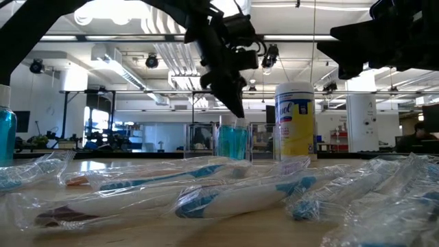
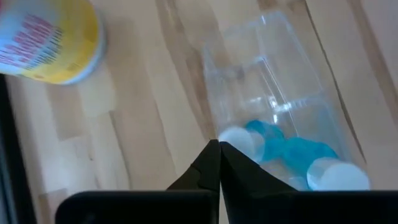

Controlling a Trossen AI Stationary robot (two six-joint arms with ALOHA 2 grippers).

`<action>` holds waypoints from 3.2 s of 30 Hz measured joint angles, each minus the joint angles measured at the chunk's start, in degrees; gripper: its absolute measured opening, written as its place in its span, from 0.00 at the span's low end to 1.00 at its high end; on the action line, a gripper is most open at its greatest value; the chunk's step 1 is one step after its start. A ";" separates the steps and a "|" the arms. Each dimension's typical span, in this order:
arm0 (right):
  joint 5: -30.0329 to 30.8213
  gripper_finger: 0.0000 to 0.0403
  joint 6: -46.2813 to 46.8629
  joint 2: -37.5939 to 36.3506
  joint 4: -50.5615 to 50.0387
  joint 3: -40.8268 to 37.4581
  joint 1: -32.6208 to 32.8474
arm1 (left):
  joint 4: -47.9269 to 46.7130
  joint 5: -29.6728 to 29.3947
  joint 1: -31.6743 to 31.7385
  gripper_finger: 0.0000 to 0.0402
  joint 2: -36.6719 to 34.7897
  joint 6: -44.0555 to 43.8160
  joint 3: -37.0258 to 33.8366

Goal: Pick & Place toothbrushing station
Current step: Put the blue mouthwash into the transparent organizer

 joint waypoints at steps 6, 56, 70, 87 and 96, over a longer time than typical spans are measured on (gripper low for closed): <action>0.00 0.53 -0.22 0.00 0.04 0.00 0.00 | 1.23 0.41 -0.15 0.01 -0.25 -0.01 -1.01; 0.02 0.53 2.46 0.00 -1.31 0.00 0.04 | -27.44 -6.67 -30.00 0.01 -49.45 -60.32 -26.70; 0.04 0.53 0.81 0.00 -1.36 0.00 0.02 | -25.25 -5.91 -43.66 0.05 -33.06 -68.50 -20.60; 0.04 0.53 -0.15 0.00 -1.38 0.00 0.00 | -22.62 -4.10 -48.52 0.39 -21.82 -70.66 -10.68; 0.04 0.53 -0.37 0.00 -1.37 0.00 -0.03 | -22.63 -1.22 -48.52 0.55 -21.51 -74.47 -17.19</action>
